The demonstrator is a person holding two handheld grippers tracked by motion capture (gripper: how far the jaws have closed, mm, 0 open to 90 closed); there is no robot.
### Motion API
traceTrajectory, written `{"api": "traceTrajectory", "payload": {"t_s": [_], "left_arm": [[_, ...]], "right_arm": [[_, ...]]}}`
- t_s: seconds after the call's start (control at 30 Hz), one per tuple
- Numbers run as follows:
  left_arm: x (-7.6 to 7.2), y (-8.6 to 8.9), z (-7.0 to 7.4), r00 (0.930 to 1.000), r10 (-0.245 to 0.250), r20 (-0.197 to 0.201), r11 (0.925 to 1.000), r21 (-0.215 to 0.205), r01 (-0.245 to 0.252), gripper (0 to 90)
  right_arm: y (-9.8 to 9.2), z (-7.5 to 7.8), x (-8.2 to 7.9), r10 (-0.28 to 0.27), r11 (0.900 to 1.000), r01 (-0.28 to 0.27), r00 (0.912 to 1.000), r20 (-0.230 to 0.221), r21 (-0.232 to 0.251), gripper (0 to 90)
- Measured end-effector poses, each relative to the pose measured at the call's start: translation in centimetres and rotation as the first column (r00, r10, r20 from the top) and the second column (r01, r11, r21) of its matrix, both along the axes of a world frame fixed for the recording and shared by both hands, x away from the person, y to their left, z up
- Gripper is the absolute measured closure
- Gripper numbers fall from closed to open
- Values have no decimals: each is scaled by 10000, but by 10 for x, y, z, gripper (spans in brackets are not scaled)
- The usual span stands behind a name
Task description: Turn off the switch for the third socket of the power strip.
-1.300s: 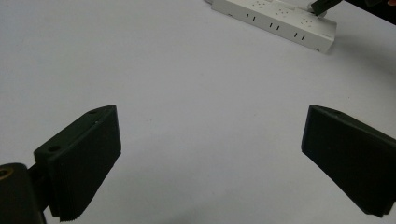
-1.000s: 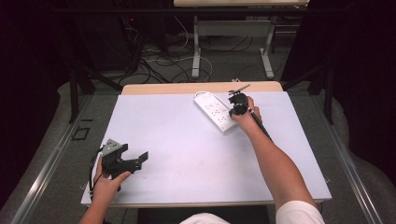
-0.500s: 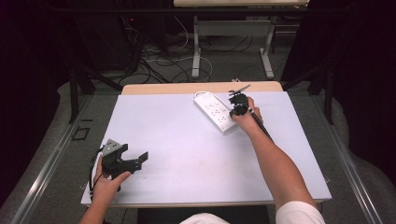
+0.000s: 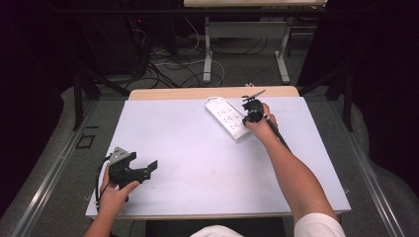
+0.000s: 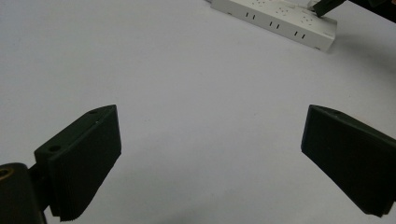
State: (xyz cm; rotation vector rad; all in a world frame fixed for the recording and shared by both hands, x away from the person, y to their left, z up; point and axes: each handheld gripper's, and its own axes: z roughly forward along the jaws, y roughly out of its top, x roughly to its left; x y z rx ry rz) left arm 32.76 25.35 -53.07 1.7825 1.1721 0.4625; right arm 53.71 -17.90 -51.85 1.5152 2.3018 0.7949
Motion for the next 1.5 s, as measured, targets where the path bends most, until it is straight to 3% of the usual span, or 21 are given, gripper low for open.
{"api": "traceTrajectory", "payload": {"t_s": [0.17, 0.2, 0.27, 0.9, 1.2, 1.5], "left_arm": [[-1, 1, 1, 10000, 40, 36, 10000, -14, -39, 51], [-1, 2, 1, 10000, 35, 34, 10000, 6, -36, 51], [0, 2, 1, 10000, 52, 34, 10000, -4, -52, 51], [0, 2, 1, 10000, 70, 61, 10000, -5, -70, 52], [0, 2, 1, 10000, 57, 68, 10000, 6, -57, 53], [-1, 2, 1, 10000, 57, 68, 10000, 2, -57, 53]], "right_arm": [[3, 4, 0, -65, 10000, 65, 9999, 90, -45, 888], [4, 5, -1, -92, 9999, 91, 9999, 70, 145, 882], [3, 5, -1, 118, 9997, -123, 9995, 278, 194, 872], [3, 14, -6, 381, 9990, -392, 9981, 477, 215, 802], [5, 17, -10, 636, 9969, -665, 9957, 677, 425, 715], [9, 22, -17, 979, 9946, -1003, 9922, 774, 282, 605]]}}
